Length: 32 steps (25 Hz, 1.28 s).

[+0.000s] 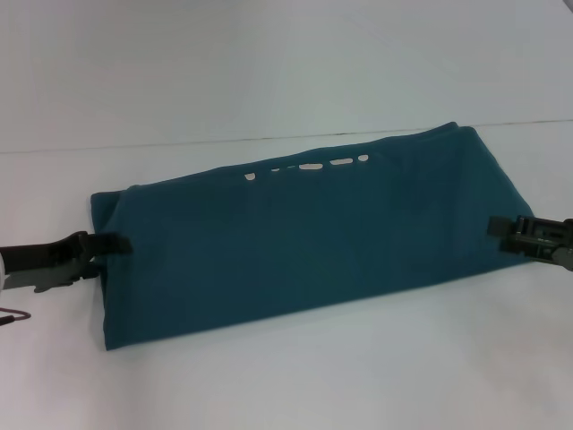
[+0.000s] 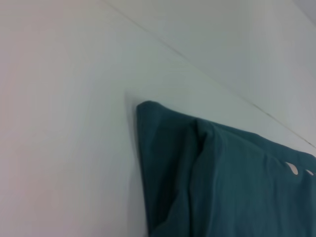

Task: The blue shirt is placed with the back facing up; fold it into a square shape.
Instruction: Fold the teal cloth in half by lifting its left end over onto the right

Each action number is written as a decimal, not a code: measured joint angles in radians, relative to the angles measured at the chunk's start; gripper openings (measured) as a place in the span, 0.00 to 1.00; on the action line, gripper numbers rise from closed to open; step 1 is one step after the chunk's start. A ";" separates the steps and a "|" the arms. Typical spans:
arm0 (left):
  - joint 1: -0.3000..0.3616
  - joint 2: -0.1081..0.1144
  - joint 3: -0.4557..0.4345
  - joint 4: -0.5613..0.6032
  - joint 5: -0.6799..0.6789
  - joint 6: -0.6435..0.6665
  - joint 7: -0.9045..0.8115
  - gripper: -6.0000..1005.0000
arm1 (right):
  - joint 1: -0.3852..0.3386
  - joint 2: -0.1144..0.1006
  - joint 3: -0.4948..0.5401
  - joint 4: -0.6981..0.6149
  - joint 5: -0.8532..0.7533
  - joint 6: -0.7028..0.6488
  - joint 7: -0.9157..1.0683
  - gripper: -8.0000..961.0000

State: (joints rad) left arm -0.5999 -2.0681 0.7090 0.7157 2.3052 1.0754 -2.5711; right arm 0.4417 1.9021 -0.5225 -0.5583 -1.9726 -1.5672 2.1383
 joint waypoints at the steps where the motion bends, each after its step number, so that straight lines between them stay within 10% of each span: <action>1: -0.002 0.000 0.000 -0.007 0.000 -0.003 -0.001 0.75 | 0.000 0.000 0.000 0.000 0.000 0.000 0.000 0.79; 32: -0.049 -0.013 0.042 -0.092 -0.003 -0.033 0.005 0.68 | -0.001 0.004 -0.002 0.000 0.000 0.015 0.000 0.79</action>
State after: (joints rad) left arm -0.6490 -2.0806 0.7505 0.6241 2.3019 1.0422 -2.5657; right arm 0.4409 1.9059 -0.5242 -0.5583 -1.9727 -1.5527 2.1383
